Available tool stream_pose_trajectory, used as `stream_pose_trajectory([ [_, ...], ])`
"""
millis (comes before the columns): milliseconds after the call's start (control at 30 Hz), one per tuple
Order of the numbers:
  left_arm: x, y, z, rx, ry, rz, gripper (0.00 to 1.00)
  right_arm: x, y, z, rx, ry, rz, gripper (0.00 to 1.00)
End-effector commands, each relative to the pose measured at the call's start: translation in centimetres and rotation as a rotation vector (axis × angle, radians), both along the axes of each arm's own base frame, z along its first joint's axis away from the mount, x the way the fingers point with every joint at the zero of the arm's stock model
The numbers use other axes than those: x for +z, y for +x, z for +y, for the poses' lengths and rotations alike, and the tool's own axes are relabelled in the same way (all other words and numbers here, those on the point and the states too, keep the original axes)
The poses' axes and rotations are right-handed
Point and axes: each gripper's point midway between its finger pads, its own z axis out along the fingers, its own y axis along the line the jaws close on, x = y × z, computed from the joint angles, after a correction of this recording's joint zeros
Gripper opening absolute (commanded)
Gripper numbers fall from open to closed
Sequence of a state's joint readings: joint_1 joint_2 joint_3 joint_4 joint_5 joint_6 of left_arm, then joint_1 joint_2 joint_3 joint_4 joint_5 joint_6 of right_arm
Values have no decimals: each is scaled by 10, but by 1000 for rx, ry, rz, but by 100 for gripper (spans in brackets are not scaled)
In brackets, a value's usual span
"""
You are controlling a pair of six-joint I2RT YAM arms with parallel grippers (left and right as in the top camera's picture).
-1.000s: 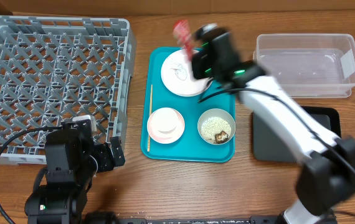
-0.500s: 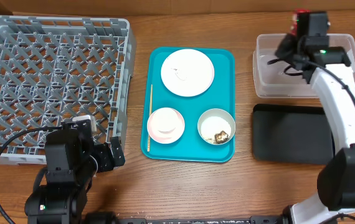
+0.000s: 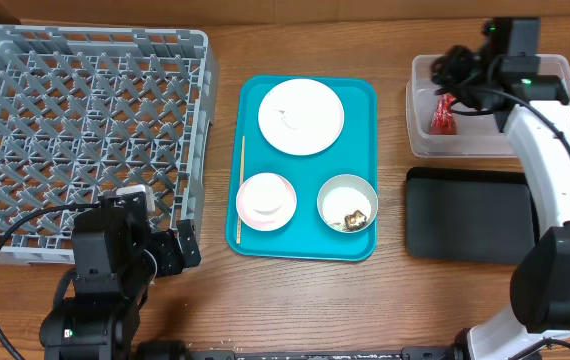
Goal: Sort waste into correct bins and load items into the dishwasher
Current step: 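Carry the red wrapper with right gripper into the clear bin, then grasp the crumpled white tissue on the plate with right gripper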
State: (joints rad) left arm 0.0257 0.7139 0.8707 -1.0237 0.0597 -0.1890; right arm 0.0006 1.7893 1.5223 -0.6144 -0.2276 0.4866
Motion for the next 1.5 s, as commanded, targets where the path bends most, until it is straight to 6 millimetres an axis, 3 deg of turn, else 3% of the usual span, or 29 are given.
stream_pose_trajectory([
  [0, 11, 2, -2, 5, -19, -29, 100, 14, -12, 63, 213, -1, -52, 54],
  [200, 10, 2, -2, 5, -19, -28, 100, -9, -15, 115, 252, -172, -52, 74],
  [367, 10, 2, -2, 5, -20, -28, 100, -21, -27, 161, 425, -254, -82, 73],
  [500, 10, 2, -2, 5, -20, -28, 100, 8, -27, 177, 480, -297, -136, 75],
  [700, 10, 2, -2, 5, -19, -28, 100, 57, -27, 180, 522, -326, -180, 75],
  [867, 10, 2, -2, 5, -20, -28, 100, 51, -22, 183, 535, -336, -184, 86],
  [1000, 10, 2, -2, 5, -20, -28, 100, 37, -6, 191, 550, -351, -208, 90],
  [1100, 10, 2, -2, 5, -20, -25, 100, 9, 2, 197, 564, -347, -174, 90],
  [1300, 10, 2, -2, 5, -20, -25, 100, -59, 1, 214, 630, -333, -50, 92],
  [1467, 10, 2, -2, 5, -20, -26, 100, -96, 0, 227, 659, -340, -5, 92],
])
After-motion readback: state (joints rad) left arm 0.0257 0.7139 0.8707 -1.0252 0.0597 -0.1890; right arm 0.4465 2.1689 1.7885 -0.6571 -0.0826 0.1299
